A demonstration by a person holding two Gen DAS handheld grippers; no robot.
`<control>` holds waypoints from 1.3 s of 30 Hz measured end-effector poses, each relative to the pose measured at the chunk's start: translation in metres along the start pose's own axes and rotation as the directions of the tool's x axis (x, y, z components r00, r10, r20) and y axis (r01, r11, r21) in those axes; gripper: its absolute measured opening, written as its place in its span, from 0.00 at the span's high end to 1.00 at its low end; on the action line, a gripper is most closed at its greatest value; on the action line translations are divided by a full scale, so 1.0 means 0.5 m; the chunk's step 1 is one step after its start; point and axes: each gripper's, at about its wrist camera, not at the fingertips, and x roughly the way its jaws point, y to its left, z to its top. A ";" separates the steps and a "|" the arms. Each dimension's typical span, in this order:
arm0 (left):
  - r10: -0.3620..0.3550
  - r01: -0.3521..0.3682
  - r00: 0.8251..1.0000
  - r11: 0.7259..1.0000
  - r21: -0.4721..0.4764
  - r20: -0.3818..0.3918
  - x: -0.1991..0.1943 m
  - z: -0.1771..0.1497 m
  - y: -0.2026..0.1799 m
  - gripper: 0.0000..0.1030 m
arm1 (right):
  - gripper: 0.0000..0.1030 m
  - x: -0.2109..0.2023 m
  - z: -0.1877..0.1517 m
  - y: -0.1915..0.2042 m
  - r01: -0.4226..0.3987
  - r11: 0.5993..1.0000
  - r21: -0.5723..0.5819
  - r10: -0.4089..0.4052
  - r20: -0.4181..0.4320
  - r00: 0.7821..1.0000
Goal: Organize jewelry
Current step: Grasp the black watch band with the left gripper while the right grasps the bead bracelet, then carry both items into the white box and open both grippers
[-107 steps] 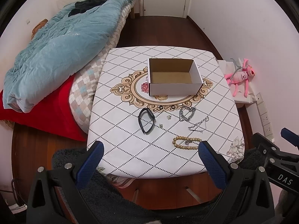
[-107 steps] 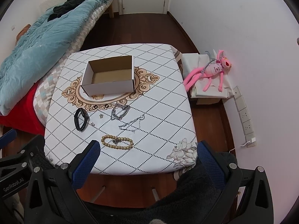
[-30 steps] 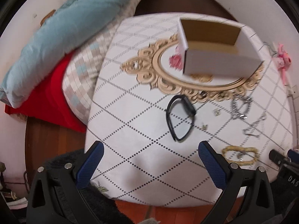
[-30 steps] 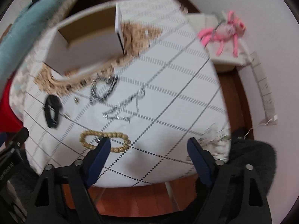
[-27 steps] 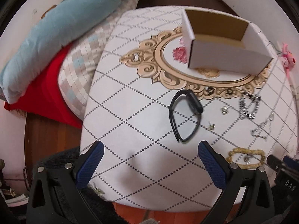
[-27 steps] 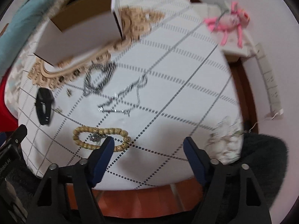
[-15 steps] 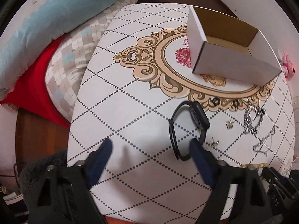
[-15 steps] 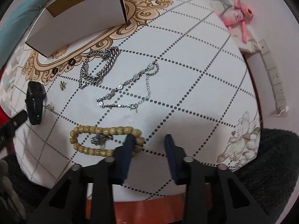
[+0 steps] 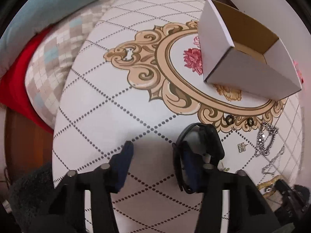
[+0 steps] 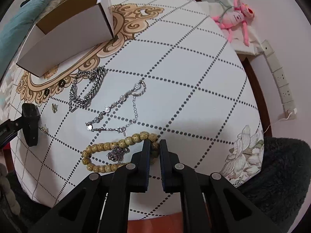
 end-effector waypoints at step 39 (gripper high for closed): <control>-0.118 0.093 0.958 0.990 0.108 0.263 -0.237 0.225 -0.124 0.96 | 0.91 -0.302 0.325 0.103 -0.246 0.941 -0.230 0.310 0.306 0.900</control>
